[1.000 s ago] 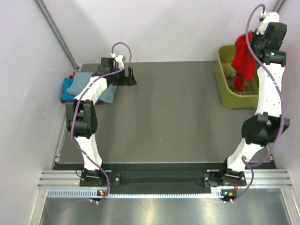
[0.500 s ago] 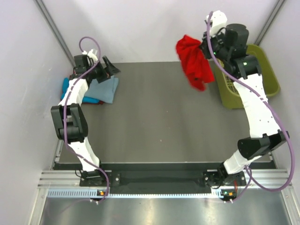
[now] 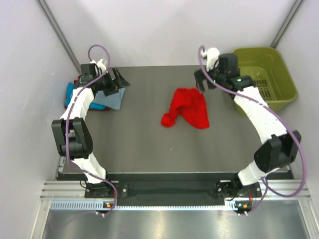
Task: Fold and stack the t-shirts
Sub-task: Move the tshirt to the center of the board, then flatten the tshirt out
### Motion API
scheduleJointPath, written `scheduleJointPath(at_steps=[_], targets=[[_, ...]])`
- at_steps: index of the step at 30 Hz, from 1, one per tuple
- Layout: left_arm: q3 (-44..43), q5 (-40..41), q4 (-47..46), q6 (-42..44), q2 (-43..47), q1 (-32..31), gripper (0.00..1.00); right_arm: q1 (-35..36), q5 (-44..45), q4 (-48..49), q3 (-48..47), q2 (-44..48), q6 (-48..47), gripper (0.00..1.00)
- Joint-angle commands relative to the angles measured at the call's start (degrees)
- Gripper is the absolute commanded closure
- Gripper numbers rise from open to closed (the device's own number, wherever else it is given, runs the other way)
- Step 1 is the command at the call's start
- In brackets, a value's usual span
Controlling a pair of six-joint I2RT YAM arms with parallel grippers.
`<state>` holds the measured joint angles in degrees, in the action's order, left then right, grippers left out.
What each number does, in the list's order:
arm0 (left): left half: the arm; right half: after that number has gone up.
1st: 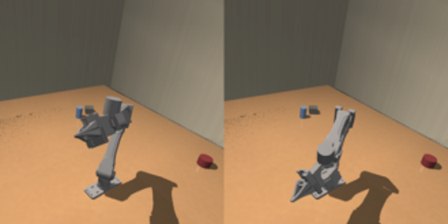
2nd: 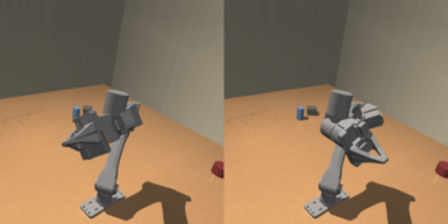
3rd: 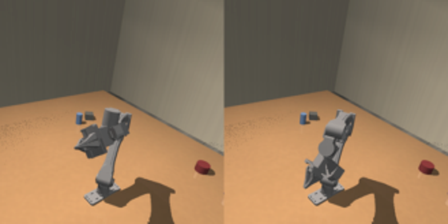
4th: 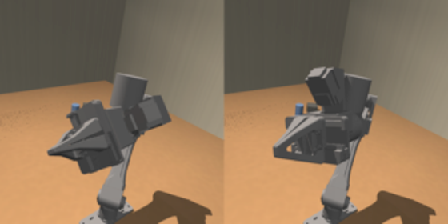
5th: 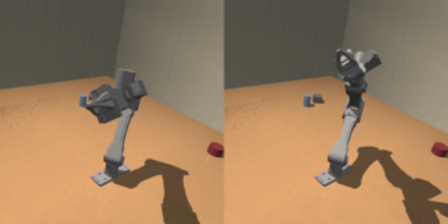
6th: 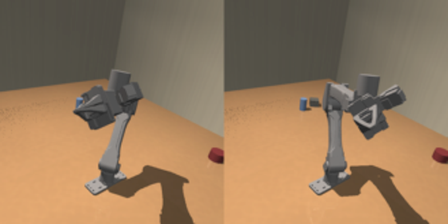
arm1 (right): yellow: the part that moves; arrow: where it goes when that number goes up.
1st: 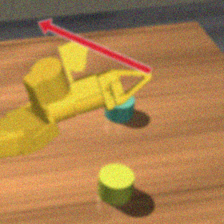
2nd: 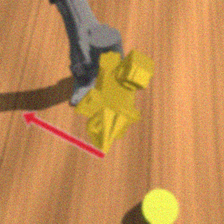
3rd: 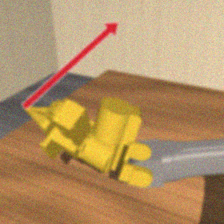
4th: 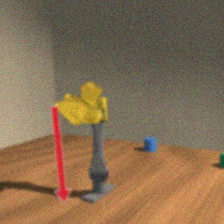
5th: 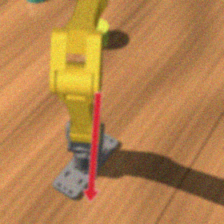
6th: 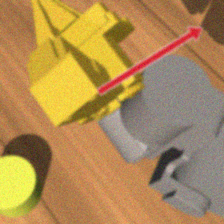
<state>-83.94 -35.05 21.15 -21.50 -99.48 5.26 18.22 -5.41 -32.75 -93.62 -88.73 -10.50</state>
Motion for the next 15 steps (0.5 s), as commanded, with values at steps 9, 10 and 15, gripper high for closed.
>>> scheduleJointPath(at_steps=[9,10,15], targets=[[-6.1,-7.0,7.8,5.9,-2.7,0.7,0.01,6.0,-4.7,6.1,15.0,1.4,-19.5,0.00],[-6.7,-6.0,8.4,5.2,-3.2,0.8,0.01,7.3,-4.8,6.0,13.7,-0.5,-20.8,0.00],[-4.2,-6.1,7.9,5.9,-4.3,0.9,0.13,13.9,-8.1,7.4,9.3,-6.8,-22.5,0.01]])
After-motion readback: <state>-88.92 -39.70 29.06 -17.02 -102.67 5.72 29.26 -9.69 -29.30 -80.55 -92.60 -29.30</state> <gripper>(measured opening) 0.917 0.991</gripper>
